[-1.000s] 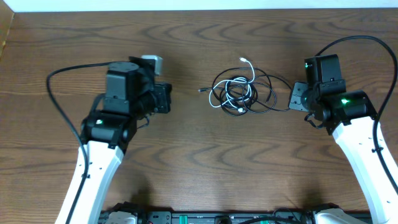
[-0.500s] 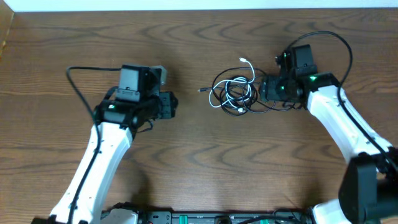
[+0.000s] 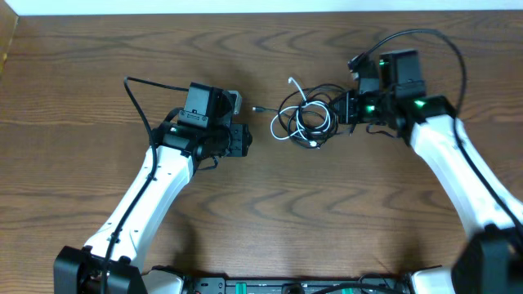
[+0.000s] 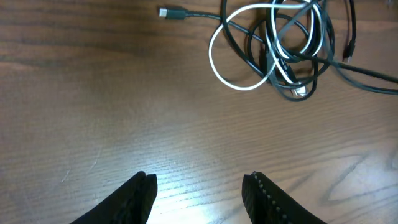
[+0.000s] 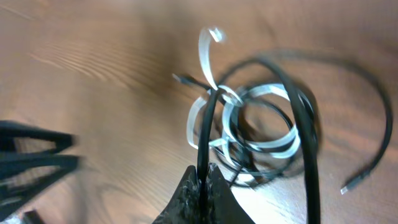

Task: Untangle cables

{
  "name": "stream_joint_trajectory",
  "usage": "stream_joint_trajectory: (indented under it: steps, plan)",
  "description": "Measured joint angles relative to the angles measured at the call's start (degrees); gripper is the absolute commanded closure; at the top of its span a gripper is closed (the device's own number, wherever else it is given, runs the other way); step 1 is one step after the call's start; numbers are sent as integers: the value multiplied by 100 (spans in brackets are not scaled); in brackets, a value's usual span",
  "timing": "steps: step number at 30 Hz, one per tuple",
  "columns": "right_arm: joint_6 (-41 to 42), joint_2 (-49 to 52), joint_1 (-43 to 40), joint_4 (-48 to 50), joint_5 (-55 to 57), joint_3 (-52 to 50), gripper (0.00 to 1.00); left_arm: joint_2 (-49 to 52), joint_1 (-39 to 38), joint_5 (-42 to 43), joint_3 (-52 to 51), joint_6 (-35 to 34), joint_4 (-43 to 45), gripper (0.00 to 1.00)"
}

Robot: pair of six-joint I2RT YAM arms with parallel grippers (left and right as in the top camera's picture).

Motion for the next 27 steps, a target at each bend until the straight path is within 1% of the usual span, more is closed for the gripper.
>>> stream_joint_trajectory:
  steps: [2,5,6,7,8,9,10,12,15,17,19,20,22,23,25,26,27]
  plan:
    - [-120,-479,0,-105,-63,26,99,133,-4,11,0,-4,136,50]
    - [-236,-743,0,-46,140,26,99,315,-4,79,0,-76,188,50]
    - [-273,-848,0,-48,588,26,99,367,-4,131,0,-116,216,45]
    - [-278,-949,-11,-48,1248,26,99,382,-4,190,0,-142,282,34]
    - [-273,-1038,-46,-28,1725,26,99,382,-11,240,0,-166,352,27]
    - [-269,-1137,-101,-4,2081,26,99,382,-66,293,0,-170,525,25]
    - [-212,-1207,-160,9,2149,24,99,385,-144,299,-4,-164,688,22]
    - [-149,-1381,-271,48,2017,24,99,415,-332,297,-4,-188,1027,20]
    - [-50,-1733,-295,350,1051,24,99,531,-765,426,-4,-175,1565,18]
    - [140,-1788,-179,975,-22,26,97,704,-1003,675,-7,-203,2096,17]
    - [356,-1786,-24,1510,-629,22,95,846,-1163,986,-9,-363,2468,17]
    - [483,-1790,46,1810,-839,22,95,868,-1178,1298,-11,-435,2730,17]
    - [634,-1788,197,2181,-973,24,96,868,-1178,1956,-20,-527,3163,17]
    - [682,-1792,256,2214,-992,24,96,868,-1178,2247,-20,-610,3394,17]
    - [721,-1792,269,2181,-966,24,90,868,-1178,2627,-22,-693,3648,17]
    - [737,-1792,262,2096,-905,24,87,868,-1178,2704,-22,-719,3674,17]
    - [748,-1797,262,1847,-710,35,83,868,-1178,2699,-20,-739,3585,17]
